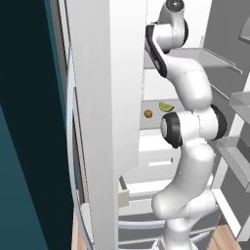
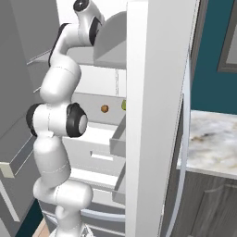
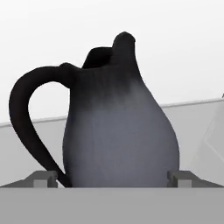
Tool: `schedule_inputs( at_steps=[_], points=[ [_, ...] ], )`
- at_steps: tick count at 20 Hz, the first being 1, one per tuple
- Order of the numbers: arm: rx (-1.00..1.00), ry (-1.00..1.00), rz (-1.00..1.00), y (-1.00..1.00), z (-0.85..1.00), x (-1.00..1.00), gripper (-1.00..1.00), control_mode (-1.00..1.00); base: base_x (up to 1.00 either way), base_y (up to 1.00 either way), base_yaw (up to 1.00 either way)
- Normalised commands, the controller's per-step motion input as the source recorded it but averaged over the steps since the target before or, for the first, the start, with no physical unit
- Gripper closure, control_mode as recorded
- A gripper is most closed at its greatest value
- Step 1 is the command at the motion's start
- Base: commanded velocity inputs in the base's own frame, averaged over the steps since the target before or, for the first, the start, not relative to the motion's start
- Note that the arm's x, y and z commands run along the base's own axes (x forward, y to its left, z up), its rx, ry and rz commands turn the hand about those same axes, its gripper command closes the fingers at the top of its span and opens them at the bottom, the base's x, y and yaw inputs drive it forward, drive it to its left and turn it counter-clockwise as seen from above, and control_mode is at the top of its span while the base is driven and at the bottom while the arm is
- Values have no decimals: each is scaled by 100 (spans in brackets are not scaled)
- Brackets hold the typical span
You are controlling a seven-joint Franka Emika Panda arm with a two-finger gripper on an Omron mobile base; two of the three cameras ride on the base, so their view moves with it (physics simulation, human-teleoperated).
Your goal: Move the apricot and lemon wedge from the top shelf to the second highest shelf to make space. Then, place the pitcher from the counter on the cleared top shelf.
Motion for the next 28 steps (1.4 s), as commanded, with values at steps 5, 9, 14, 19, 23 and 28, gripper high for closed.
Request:
schedule_inputs(
  at_steps=[5, 9, 14, 19, 23, 28],
  points=[
    [-11, -5, 0, 0, -21, -40, -100, -100, 0, 0, 0],
    [-9, -2, 0, 0, -7, -54, -100, -100, 0, 0, 0],
    [-5, -1, -1, -8, 0, -44, -100, -100, 0, 0, 0],
    [-9, -6, -2, 1, -26, -80, -100, -100, 0, 0, 0],
    [-2, -8, -2, 0, -69, -97, -100, -100, 0, 0, 0],
    [0, 0, 0, 7, -86, -100, -100, -100, 0, 0, 0]
  ],
)
